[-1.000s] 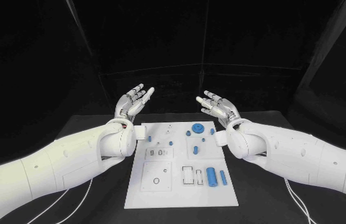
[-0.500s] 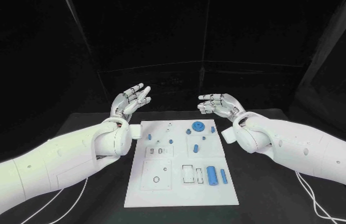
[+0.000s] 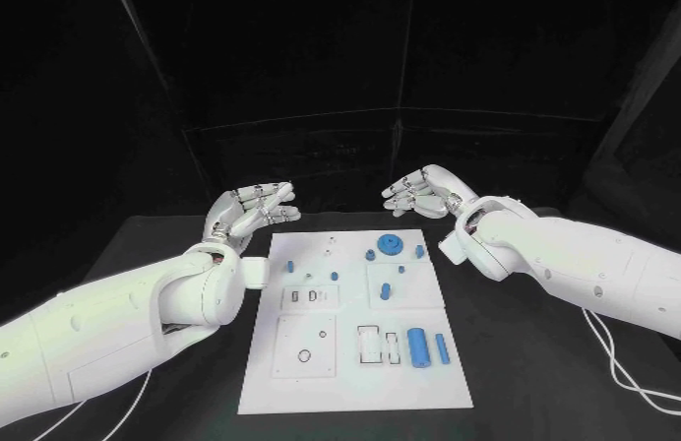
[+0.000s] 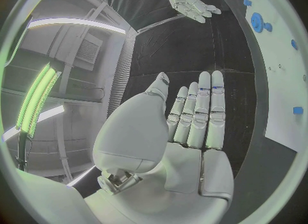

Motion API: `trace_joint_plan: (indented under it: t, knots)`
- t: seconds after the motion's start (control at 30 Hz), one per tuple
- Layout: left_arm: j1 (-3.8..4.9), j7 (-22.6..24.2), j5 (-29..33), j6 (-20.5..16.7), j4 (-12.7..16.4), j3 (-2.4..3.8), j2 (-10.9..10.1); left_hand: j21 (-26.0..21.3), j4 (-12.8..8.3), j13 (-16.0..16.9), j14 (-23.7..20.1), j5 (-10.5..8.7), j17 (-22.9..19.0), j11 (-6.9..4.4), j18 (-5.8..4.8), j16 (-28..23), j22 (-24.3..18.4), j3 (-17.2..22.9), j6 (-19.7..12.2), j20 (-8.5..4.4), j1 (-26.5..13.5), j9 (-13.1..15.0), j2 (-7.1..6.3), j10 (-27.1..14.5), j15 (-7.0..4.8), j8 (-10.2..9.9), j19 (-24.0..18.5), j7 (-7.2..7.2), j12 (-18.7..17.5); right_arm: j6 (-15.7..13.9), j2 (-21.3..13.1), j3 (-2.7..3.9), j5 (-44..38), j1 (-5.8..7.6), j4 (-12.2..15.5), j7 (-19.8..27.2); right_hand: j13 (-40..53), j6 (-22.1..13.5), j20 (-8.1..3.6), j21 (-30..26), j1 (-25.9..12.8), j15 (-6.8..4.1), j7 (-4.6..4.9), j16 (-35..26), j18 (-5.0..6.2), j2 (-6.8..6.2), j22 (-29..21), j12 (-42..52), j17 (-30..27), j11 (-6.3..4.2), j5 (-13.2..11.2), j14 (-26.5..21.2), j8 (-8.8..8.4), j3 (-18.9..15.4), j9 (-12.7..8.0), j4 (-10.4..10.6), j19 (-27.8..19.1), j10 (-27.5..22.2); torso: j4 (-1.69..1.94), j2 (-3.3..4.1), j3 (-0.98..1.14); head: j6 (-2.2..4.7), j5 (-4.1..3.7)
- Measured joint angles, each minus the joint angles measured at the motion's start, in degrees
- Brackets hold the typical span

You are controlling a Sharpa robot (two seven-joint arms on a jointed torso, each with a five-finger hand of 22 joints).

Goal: Assemble the parts on the task board

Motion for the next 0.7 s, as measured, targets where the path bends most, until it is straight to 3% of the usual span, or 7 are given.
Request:
trace_joint_plan:
  t: [0.2,0.23,0.27,0.4,0.7]
  knots:
    - [0.01,-0.38,0.05,1.4,3.67,0.0,-2.03,1.29,-0.77,0.0,3.29,0.0,2.39,-0.81,0.0,0.83,0.45,-0.15,1.03,-1.2,0.0,-0.24,0.0,2.0,-1.06,-0.46,2.8,-0.16,-0.34,0.78,0.04,0.0,-11.63,1.62,1.1,-5.56,0.34,2.81,-2.71,6.4,0.29,-2.46,-1.28,2.76,-0.01,-1.52,3.31,-0.06,2.21,-1.64,1.2,7.33,0.0,0.62,-0.01,-2.04,5.72,4.56,0.4,1.48,-0.28,0.6,-0.36]
    - [0.01,-0.51,0.05,1.7,4.21,0.0,-2.29,1.35,-0.9,-0.08,3.47,0.0,2.65,-0.81,0.0,0.83,0.45,-0.28,1.03,-1.28,0.0,-0.24,0.0,2.0,-1.05,-0.6,2.87,-0.16,-0.6,1.04,0.1,0.0,-13.56,1.81,1.25,-6.6,0.61,4.45,-4.8,12.86,0.04,-4.11,-2.0,5.2,-0.01,-2.99,6.93,-0.87,4.43,-2.71,1.94,11.93,-0.27,0.85,-0.01,-2.93,10.11,7.19,0.48,1.69,-0.33,0.67,-0.42]
    - [0.01,-0.67,0.05,2.08,4.89,0.0,-2.63,1.35,-0.93,-0.12,3.47,0.0,2.79,-0.81,0.0,0.82,0.45,-0.31,1.03,-1.28,0.0,-0.24,0.0,2.0,-1.05,-0.61,2.87,-0.16,-0.76,1.39,0.24,0.0,-15.99,2.01,1.43,-7.94,0.68,4.86,-5.47,15.53,-0.47,-4.62,-2.25,6.0,-0.01,-3.48,8.36,-1.31,5.24,-3.13,2.2,13.26,-0.5,0.85,-0.01,-3.06,11.74,7.79,0.55,1.86,-0.37,0.69,-0.48]
    - [0.01,-1.19,0.0,3.26,6.75,0.0,-3.47,1.39,-1.09,-0.21,3.47,0.0,3.3,-0.81,-0.01,0.82,0.52,-0.48,1.02,-1.29,0.0,-0.26,0.0,2.0,-1.05,-1.06,3.11,-0.16,-1.26,3.0,0.9,0.0,-23.6,2.31,2.16,-11.9,0.72,4.95,-5.85,20.4,-1.82,-4.85,-2.34,6.53,-0.02,-4.83,11.15,-2.51,6.79,-3.06,2.2,13.95,-1.16,0.69,-0.01,-3.22,14.15,7.69,0.82,2.76,-0.5,0.83,-0.58]
    - [0.01,-1.88,-0.04,4.84,9.06,0.0,-4.39,2.25,-1.33,-0.28,4.29,0.0,4.48,-0.81,-0.01,0.82,0.87,-0.71,1.02,-1.61,-0.22,-0.29,0.22,2.0,-1.26,-1.52,4.22,-0.16,-1.91,7.61,1.93,0.0,-35.99,2.49,3.37,-17.61,0.71,3.71,-5.5,26.65,-3.33,-4.64,-1.72,6.75,-0.02,-5.58,15.66,-4.03,8.47,-2.16,2.86,14.15,-2.22,0.7,-0.02,-3.22,16.15,3.48,1.14,4.33,-0.54,1.47,-1.11]
